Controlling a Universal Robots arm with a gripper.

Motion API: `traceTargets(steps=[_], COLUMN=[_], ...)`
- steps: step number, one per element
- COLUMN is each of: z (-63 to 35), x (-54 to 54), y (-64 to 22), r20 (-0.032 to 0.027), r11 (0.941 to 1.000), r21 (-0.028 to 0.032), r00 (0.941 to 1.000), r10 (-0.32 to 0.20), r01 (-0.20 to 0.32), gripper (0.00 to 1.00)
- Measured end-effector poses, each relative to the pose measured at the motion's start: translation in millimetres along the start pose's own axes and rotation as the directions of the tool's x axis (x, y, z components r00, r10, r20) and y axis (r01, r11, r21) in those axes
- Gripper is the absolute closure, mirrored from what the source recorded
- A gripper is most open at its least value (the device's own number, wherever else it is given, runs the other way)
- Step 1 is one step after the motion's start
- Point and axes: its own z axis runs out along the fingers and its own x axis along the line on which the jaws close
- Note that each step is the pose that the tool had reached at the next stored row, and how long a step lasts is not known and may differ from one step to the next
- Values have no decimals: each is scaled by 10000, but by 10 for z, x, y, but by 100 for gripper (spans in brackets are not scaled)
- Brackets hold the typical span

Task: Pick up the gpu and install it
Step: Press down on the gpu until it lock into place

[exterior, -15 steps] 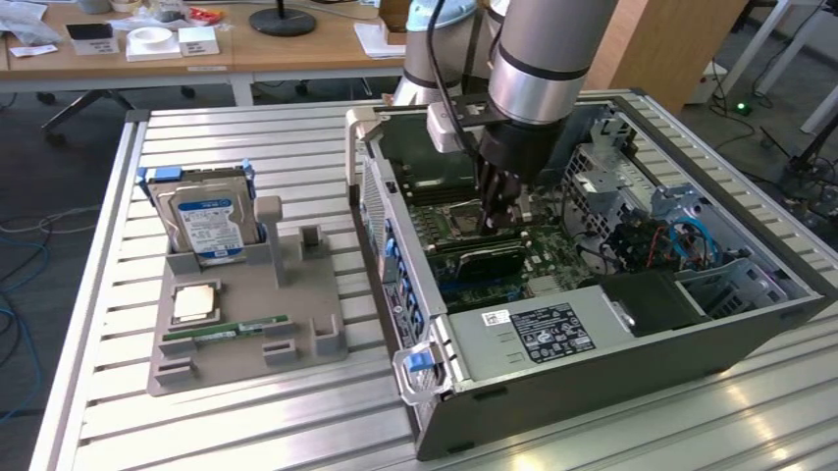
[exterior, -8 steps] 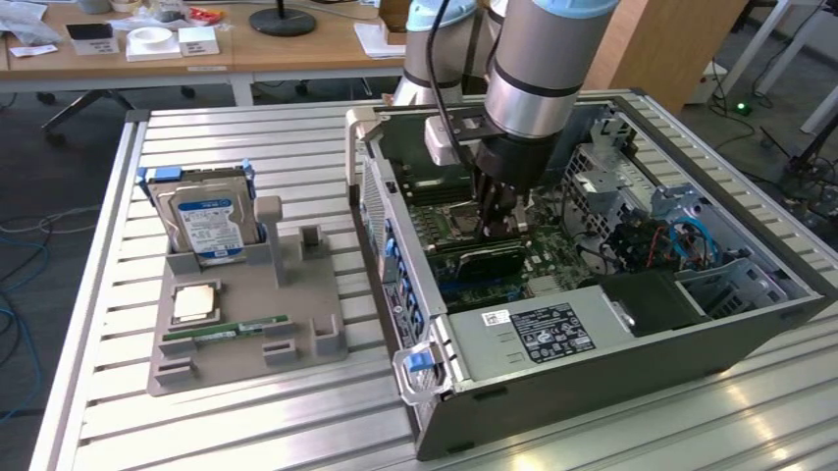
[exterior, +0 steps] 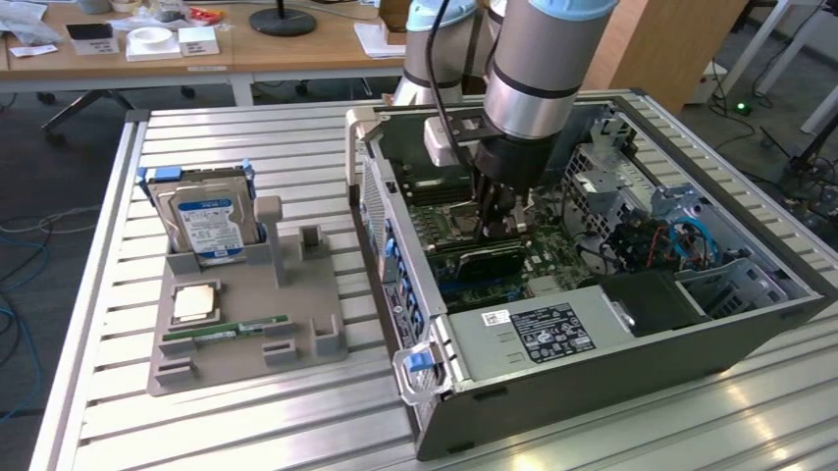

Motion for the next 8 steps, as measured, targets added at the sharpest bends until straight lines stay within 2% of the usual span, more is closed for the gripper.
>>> traceTargets(steps=[5,8], z=[80,83], x=[3,4], y=[3,3], r20=[0,-4], r11=[10000,10000], r21=[0,-2], r00=[10000,10000], r10=[1,1], r01=[-1,-1], gripper=[89,89])
